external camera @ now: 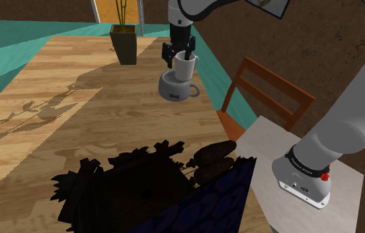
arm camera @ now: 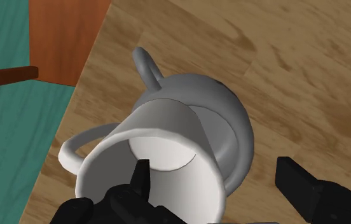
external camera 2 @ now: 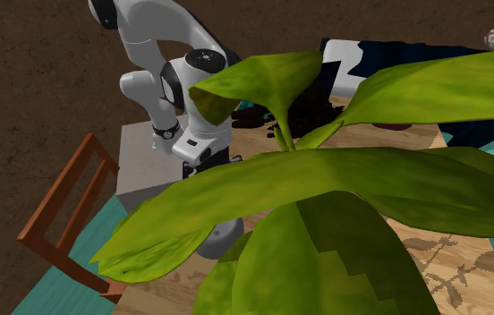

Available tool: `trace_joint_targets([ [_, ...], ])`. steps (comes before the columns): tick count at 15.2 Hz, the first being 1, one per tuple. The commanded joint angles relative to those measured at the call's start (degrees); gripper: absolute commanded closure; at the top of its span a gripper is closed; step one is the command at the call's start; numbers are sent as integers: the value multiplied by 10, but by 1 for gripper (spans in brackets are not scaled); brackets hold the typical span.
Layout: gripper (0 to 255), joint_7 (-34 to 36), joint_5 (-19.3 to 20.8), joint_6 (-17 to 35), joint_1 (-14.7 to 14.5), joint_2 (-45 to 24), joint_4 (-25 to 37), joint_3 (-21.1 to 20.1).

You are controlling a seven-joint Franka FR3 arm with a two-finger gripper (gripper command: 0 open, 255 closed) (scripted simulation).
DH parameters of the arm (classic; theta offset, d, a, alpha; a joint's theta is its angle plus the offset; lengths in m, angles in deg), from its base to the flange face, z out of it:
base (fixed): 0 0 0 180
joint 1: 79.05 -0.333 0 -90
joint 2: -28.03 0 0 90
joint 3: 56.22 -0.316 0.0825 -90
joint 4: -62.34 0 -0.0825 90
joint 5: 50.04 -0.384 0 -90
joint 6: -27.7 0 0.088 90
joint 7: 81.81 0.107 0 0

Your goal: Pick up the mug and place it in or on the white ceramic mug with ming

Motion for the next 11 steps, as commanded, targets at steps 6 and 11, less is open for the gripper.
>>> trace_joint_targets([
  [6,0,-6,-7,-61,-1,13,49,-2],
  [11,0,-6,-7,-61,-1,13,49,-2],
])
